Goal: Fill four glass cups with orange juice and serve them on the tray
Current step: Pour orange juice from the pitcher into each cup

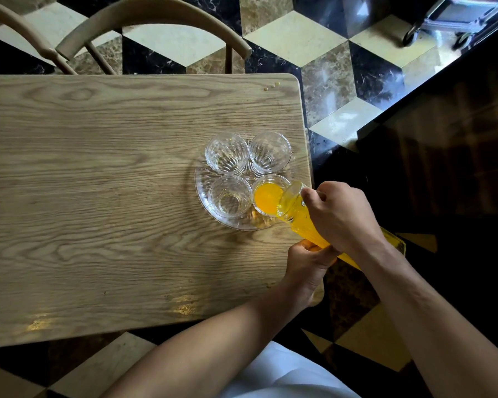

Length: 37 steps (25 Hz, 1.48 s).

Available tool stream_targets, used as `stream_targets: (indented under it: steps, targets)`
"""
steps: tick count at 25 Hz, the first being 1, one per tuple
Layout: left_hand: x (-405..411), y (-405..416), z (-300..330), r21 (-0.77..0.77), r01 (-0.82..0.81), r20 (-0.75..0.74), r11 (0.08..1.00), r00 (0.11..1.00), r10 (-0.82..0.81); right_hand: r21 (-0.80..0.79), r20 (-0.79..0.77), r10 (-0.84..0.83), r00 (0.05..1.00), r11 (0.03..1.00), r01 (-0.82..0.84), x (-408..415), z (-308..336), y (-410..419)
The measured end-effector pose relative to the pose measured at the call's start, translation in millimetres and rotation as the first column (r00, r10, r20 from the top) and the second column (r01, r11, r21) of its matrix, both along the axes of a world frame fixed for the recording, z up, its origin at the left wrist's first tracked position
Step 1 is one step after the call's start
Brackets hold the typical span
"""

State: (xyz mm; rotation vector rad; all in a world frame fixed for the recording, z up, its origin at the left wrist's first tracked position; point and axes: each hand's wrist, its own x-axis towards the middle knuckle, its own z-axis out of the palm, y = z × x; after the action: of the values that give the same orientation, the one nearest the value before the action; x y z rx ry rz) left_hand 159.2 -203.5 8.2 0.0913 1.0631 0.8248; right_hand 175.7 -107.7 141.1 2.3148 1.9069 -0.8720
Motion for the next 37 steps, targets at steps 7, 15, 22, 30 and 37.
stream_targets:
  steps: [7, 15, 22, 30, 37]
  targets:
    - [-2.2, -3.4, -4.3, -0.026, -0.003, -0.033, 1.000, 0.999, 0.002, -0.001, -0.021, -0.006, 1.000, 1.000, 0.006, -0.6, 0.8, -1.5]
    - [-16.2, -0.3, 0.4, 0.046, 0.085, -0.106, 0.995, 0.991, -0.079, 0.004, -0.161, -0.126, 0.979, 0.992, 0.128, 5.0, 1.1, -5.8]
    - [-22.2, 6.1, 14.8, 0.121, 0.112, -0.203, 0.986, 0.975, -0.086, 0.067, -0.280, -0.168, 0.945, 0.979, 0.193, 20.6, 6.5, -10.9]
    - [6.4, 10.5, 23.0, 0.142, 0.077, -0.320, 0.987, 0.947, -0.028, 0.074, -0.401, -0.134, 0.906, 0.981, 0.178, 62.0, 8.6, -8.4]
    - [81.1, 19.9, 35.6, 0.153, -0.119, -0.416, 0.981, 0.892, 0.174, 0.078, -0.449, 0.105, 0.888, 0.994, -0.078, 132.8, 23.1, 8.7]
